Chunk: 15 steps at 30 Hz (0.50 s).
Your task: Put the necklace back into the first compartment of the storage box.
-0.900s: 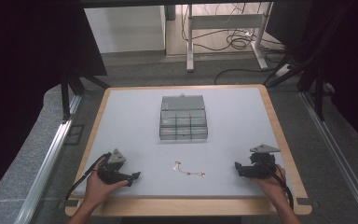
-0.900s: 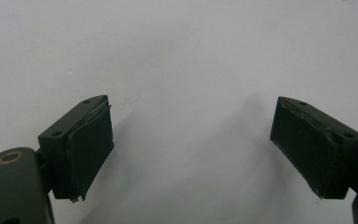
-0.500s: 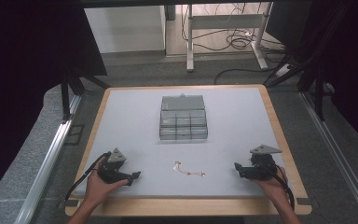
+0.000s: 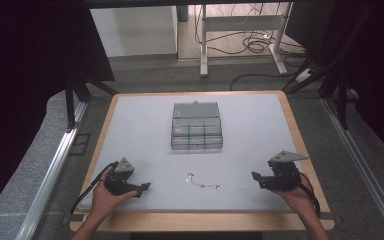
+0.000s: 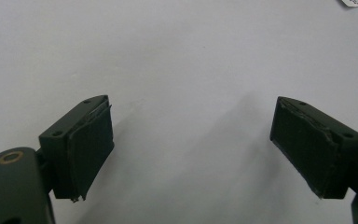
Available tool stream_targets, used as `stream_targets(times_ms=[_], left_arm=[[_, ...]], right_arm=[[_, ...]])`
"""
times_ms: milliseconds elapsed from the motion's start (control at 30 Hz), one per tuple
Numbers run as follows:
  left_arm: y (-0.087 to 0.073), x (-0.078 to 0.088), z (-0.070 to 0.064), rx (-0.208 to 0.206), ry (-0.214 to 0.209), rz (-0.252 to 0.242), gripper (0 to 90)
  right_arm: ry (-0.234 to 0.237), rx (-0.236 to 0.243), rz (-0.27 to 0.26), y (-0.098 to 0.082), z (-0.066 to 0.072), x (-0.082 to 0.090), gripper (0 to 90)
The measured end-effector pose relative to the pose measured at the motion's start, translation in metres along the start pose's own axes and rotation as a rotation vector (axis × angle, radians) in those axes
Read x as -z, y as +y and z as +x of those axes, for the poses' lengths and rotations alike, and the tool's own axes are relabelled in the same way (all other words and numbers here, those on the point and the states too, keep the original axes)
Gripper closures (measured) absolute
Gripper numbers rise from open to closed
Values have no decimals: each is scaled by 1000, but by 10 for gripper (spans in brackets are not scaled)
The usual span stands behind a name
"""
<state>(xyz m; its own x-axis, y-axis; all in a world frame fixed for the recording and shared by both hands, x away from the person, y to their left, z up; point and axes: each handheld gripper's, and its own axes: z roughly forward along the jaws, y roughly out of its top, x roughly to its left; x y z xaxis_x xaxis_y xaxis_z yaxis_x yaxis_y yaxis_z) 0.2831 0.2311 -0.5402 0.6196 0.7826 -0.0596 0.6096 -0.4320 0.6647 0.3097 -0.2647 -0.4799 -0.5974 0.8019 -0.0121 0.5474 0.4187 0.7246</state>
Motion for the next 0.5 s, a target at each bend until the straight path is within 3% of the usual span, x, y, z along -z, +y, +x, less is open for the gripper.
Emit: stream_targets(times_ms=[233,333,500], left_arm=[[0,-1,-1,-9,-2,11,136],[0,-1,-2,-11,-3,7,135],[0,1,-3,-22,-7,0,135]], right_arm=[[43,55,21,26,8,4,298],[54,88,53,39,16,4,306],[118,131,117,59,33,1,336]])
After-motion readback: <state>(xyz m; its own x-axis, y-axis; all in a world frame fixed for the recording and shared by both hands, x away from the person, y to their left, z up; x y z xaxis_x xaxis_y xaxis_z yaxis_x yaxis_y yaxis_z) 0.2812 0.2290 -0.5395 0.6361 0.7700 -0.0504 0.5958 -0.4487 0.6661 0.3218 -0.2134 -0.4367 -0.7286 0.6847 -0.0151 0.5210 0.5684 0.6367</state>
